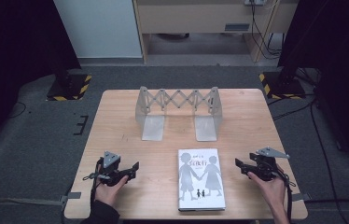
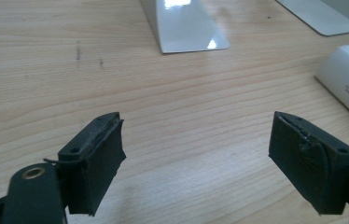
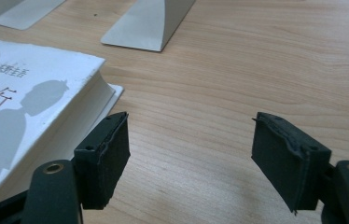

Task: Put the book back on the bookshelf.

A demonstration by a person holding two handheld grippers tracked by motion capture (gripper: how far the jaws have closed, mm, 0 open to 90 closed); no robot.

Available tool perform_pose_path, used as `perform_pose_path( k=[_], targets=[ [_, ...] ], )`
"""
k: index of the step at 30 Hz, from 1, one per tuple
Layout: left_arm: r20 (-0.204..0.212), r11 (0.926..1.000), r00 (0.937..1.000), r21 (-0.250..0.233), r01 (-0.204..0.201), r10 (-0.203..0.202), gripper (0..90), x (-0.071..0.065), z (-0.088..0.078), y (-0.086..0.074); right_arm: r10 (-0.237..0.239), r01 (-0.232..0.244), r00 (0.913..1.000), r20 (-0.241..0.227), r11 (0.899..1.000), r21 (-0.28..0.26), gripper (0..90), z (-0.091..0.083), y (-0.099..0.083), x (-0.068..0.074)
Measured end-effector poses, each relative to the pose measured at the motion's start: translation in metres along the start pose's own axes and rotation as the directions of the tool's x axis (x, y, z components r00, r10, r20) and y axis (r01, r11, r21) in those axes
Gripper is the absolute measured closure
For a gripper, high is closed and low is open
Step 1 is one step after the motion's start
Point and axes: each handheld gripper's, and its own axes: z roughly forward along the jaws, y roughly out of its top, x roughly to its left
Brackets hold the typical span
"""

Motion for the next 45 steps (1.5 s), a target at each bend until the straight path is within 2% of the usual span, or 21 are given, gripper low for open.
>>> perform_pose_path(
  k=[8, 14, 18, 27, 31, 39, 45],
  targets=[
    [0.028, 0.9997, 0.9994, 0.007, -0.021, 0.021, 17.9, -0.009, 0.002, 0.000, -0.001, 0.000, 0.9997, -0.024, 1.000, -0.011, 27.7, -0.001, 0.002, 0.006],
    [0.054, 0.9998, 0.9983, -0.008, -0.019, 0.019, 18.5, -0.017, 0.002, 0.001, 0.007, -0.008, 0.9984, -0.057, 0.999, -0.031, 27.6, -0.001, 0.003, 0.011],
    [0.066, 0.9995, 0.9974, -0.014, -0.028, 0.029, 18.9, -0.024, 0.003, 0.001, -0.006, 0.003, 0.9975, -0.070, 0.999, -0.035, 27.5, -0.001, 0.005, 0.016],
    [0.113, 0.9989, 0.9927, -0.027, -0.039, 0.042, 19.9, -0.040, 0.004, 0.002, -0.014, 0.010, 0.9948, -0.100, 0.999, -0.044, 27.2, -0.002, 0.008, 0.026],
    [0.150, 0.9991, 0.9880, -0.028, -0.031, 0.035, 20.1, -0.048, 0.006, 0.002, -0.018, 0.012, 0.9926, -0.120, 0.999, -0.050, 27.2, -0.001, 0.008, 0.031],
    [0.186, 0.9965, 0.9790, -0.022, -0.081, 0.083, 20.9, -0.069, 0.010, 0.002, -0.019, 0.013, 0.9889, -0.148, 0.999, -0.047, 27.4, 0.002, 0.007, 0.039],
    [0.219, 0.9949, 0.9705, -0.011, -0.100, 0.100, 22.3, -0.081, 0.015, 0.000, -0.021, 0.015, 0.9875, -0.156, 0.999, -0.039, 27.4, 0.004, 0.005, 0.044]
  ],
)
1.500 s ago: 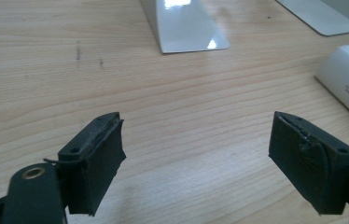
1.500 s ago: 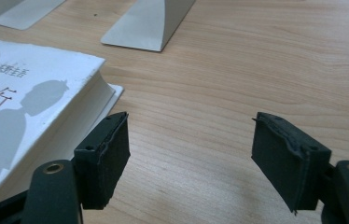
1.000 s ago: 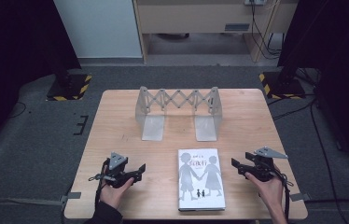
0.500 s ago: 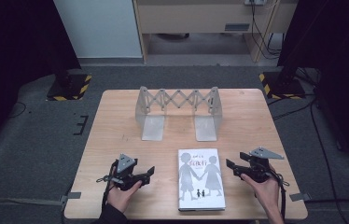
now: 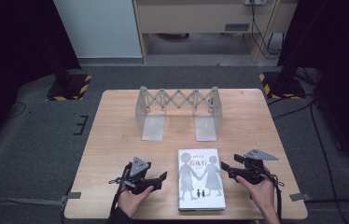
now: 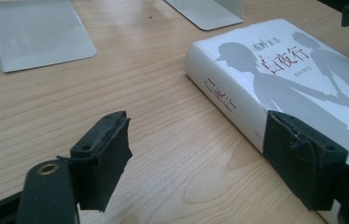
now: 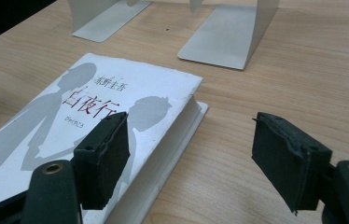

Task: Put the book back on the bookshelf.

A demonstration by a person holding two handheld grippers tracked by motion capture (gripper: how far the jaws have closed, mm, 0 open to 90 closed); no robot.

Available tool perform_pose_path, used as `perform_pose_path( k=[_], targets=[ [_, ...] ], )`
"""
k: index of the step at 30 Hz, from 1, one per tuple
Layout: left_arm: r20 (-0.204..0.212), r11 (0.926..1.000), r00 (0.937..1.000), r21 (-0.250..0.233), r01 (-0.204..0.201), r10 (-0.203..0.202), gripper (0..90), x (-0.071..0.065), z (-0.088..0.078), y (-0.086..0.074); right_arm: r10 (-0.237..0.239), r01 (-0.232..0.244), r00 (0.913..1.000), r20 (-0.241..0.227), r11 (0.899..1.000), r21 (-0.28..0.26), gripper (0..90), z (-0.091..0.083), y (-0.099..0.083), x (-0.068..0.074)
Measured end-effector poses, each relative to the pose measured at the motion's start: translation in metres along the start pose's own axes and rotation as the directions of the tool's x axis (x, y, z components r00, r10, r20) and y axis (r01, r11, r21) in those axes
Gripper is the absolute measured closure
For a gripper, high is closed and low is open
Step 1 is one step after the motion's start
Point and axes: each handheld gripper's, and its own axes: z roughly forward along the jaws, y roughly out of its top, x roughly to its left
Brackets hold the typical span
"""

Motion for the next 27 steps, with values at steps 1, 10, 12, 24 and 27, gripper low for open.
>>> perform_pose_path(
  k=[1, 10, 12, 24, 27],
  targets=[
    [0.007, 1.0000, 1.0000, -0.001, 0.000, 0.000, 22.5, -0.002, 0.001, 0.000, -0.003, 0.003, 1.0000, -0.005, 1.000, 0.000, 27.4, 0.001, 0.000, 0.000],
    [0.058, 0.9995, 0.9981, 0.023, -0.021, 0.020, 22.6, -0.021, 0.012, -0.001, -0.012, 0.012, 0.9995, -0.030, 1.000, 0.019, 27.4, 0.007, -0.003, 0.008],
    [0.066, 0.9992, 0.9975, 0.031, -0.027, 0.025, 22.6, -0.025, 0.014, -0.001, -0.010, 0.011, 0.9993, -0.036, 1.000, 0.023, 27.3, 0.008, -0.004, 0.009],
    [0.105, 0.9964, 0.9932, 0.064, -0.056, 0.049, 24.1, -0.042, 0.027, -0.004, -0.007, 0.012, 0.9969, -0.079, 0.998, 0.061, 27.3, 0.017, -0.010, 0.017],
    [0.111, 0.9968, 0.9928, 0.060, -0.052, 0.045, 23.9, -0.044, 0.029, -0.004, -0.008, 0.014, 0.9960, -0.089, 0.998, 0.066, 27.4, 0.020, -0.011, 0.019]
  ],
)
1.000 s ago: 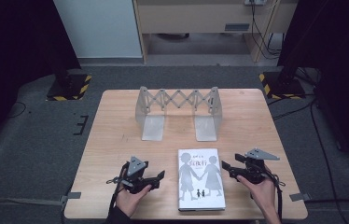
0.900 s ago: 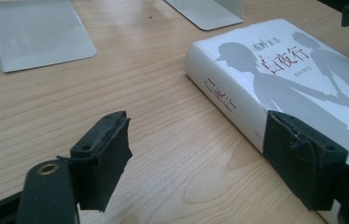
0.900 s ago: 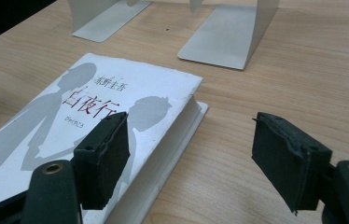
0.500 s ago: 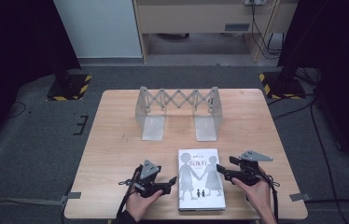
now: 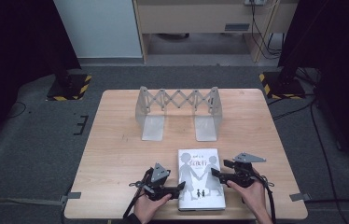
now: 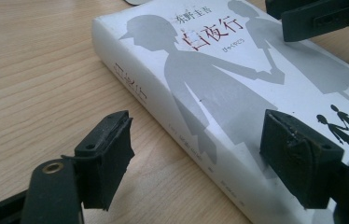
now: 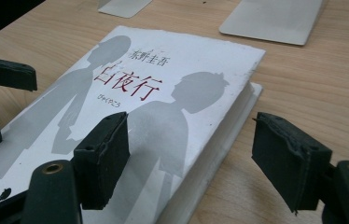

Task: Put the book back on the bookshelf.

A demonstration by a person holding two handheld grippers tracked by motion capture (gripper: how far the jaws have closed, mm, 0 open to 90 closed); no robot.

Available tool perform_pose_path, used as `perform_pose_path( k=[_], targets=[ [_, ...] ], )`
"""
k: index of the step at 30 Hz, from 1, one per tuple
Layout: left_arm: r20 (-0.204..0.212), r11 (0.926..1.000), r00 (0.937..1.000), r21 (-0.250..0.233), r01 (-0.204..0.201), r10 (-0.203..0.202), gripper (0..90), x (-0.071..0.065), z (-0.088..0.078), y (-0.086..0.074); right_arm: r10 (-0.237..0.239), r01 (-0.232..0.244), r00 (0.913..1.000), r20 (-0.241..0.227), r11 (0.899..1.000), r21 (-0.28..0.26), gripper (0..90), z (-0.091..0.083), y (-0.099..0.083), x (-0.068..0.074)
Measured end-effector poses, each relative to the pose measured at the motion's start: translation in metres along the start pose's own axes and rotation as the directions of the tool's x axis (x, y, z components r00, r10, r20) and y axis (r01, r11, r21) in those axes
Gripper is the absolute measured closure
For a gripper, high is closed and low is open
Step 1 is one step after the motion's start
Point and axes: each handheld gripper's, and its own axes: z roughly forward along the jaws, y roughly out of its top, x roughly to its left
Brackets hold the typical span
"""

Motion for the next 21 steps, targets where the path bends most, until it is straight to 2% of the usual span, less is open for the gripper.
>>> perform_pose_path(
  k=[3, 8, 21],
  targets=[
    [0.005, 1.0000, 1.0000, -0.005, 0.000, 0.000, 23.3, 0.000, 0.002, 0.000, 0.021, -0.021, 0.9996, -0.021, 1.000, -0.001, 27.6, 0.003, -0.002, 0.002],
    [0.025, 0.9999, 0.9996, -0.006, 0.012, -0.011, 22.1, -0.001, 0.006, 0.001, 0.031, -0.031, 0.9990, -0.033, 1.000, -0.004, 27.5, 0.006, -0.003, 0.003],
    [0.053, 0.9995, 0.9985, -0.030, -0.007, 0.008, 21.0, -0.003, 0.014, 0.001, 0.052, -0.053, 0.9969, -0.059, 0.998, -0.028, 25.1, 0.016, -0.005, 0.006]
  ],
)
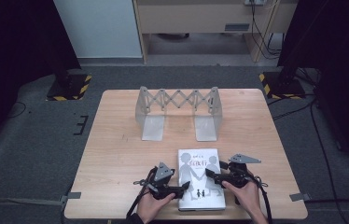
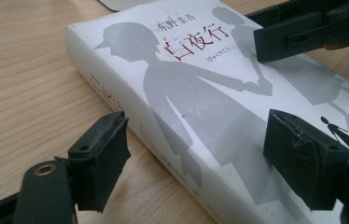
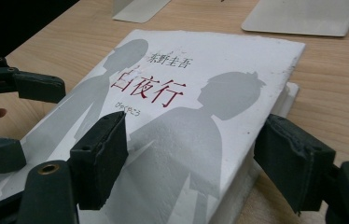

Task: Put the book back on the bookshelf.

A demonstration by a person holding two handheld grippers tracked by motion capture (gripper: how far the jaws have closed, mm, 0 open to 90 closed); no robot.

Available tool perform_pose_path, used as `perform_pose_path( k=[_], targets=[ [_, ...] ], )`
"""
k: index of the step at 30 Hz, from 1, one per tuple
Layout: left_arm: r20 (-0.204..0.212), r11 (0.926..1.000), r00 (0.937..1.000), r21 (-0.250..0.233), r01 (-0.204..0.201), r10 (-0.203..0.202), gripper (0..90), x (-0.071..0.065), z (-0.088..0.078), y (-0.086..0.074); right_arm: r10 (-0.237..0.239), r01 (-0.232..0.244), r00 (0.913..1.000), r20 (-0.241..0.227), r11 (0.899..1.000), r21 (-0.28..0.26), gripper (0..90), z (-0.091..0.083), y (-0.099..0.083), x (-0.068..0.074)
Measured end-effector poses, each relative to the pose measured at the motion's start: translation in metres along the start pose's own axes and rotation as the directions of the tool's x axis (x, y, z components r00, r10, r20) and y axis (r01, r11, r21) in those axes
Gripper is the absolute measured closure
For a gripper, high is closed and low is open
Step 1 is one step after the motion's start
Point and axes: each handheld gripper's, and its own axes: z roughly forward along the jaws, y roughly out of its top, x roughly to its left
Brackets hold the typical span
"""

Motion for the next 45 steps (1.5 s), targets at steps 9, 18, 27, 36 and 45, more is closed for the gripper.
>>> perform_pose_path(
  k=[9, 18, 27, 36, 45],
  targets=[
    [0.037, 0.9999, 0.9993, -0.014, -0.002, 0.002, 21.0, -0.002, 0.005, 0.000, -0.010, 0.010, 0.9999, 0.010, 1.000, 0.016, 26.0, 0.000, 0.004, 0.002],
    [0.042, 0.9993, 0.9991, -0.036, -0.001, 0.002, 21.1, -0.001, 0.000, 0.001, -0.030, 0.030, 0.9995, -0.001, 0.998, -0.059, 27.2, -0.009, 0.015, 0.008],
    [0.050, 0.9984, 0.9985, -0.049, 0.026, -0.024, 20.7, 0.000, -0.001, -0.001, -0.042, 0.041, 0.9991, -0.004, 0.995, -0.096, 26.1, -0.010, 0.021, 0.014],
    [0.050, 0.9978, 0.9984, -0.058, 0.032, -0.029, 18.2, 0.001, -0.002, -0.001, -0.036, 0.034, 0.9993, -0.014, 0.993, -0.110, 26.0, -0.008, 0.026, 0.018],
    [0.057, 0.9977, 0.9977, -0.054, 0.040, -0.037, 16.8, 0.002, -0.003, -0.002, -0.016, 0.012, 0.9994, -0.031, 0.992, -0.128, 26.1, -0.009, 0.024, 0.021]
  ],
)
